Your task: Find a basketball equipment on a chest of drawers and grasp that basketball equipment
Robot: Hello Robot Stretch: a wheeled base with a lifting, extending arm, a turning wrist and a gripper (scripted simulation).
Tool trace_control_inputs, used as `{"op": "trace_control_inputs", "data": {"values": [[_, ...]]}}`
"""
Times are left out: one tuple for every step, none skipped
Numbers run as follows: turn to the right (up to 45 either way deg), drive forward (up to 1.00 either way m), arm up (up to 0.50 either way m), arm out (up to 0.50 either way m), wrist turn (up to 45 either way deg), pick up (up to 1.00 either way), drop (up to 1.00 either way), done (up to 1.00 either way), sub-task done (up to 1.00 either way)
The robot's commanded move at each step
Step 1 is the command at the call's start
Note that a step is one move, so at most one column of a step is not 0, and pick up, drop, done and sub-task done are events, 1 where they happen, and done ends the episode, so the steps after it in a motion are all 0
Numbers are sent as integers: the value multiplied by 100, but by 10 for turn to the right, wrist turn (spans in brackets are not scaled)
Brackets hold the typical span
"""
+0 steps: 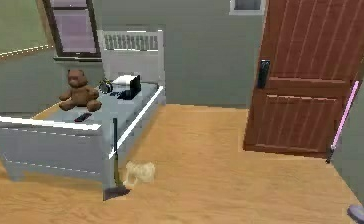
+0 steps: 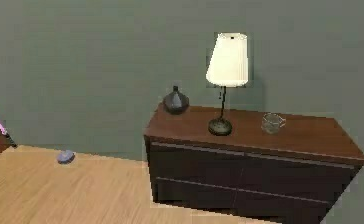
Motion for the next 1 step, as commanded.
{"op": "trace_control_inputs", "data": {"values": [[0, 100, 0, 0, 0, 0, 0, 0, 0]]}}
